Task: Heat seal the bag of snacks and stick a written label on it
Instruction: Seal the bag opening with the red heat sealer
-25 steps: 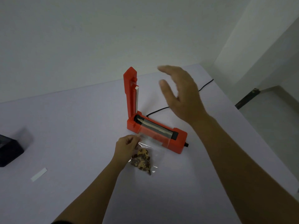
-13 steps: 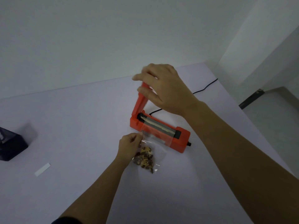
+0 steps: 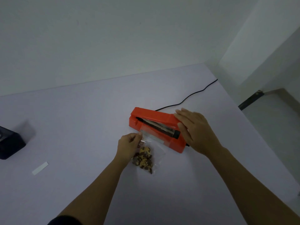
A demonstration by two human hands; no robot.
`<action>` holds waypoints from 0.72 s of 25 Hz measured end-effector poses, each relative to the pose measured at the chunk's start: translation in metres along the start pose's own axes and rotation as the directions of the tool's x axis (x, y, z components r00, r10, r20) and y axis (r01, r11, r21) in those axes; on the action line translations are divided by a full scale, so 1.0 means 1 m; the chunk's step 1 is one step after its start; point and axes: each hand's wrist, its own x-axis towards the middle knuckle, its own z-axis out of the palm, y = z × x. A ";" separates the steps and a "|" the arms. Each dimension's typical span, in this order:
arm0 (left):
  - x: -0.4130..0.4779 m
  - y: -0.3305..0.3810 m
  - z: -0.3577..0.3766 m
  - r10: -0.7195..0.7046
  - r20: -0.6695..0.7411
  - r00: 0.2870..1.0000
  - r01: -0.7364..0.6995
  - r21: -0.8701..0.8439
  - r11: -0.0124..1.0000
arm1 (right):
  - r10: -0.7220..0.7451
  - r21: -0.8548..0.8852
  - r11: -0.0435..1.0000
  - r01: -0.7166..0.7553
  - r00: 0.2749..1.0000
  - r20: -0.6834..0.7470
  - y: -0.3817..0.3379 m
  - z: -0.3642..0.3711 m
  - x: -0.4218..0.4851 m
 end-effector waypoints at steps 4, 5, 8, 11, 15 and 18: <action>0.000 -0.001 0.001 -0.016 -0.003 1.000 0.016 -0.019 1.000 | 0.110 -0.026 0.994 -0.107 0.985 0.136 0.009 0.024 -0.016; 0.000 -0.002 0.001 -0.018 0.003 1.000 0.018 -0.027 0.999 | 0.137 -0.034 0.990 -0.133 0.976 0.167 0.009 0.030 -0.019; -0.001 -0.001 0.000 -0.015 0.002 1.000 0.015 -0.019 1.000 | 0.196 -0.054 0.981 -0.189 0.952 0.236 0.009 0.042 -0.025; -0.001 -0.001 0.000 -0.004 -0.001 1.000 0.004 -0.003 1.000 | 0.208 -0.046 0.978 -0.203 0.941 0.267 0.010 0.049 -0.028; 0.001 -0.005 -0.002 -0.023 0.018 1.000 0.023 -0.024 0.999 | 0.238 -0.086 0.971 -0.225 0.951 0.196 0.008 0.057 -0.030; 0.002 -0.008 -0.002 -0.053 0.037 0.998 0.055 -0.040 0.998 | 0.240 -0.108 0.969 -0.222 0.950 0.201 0.007 0.060 -0.029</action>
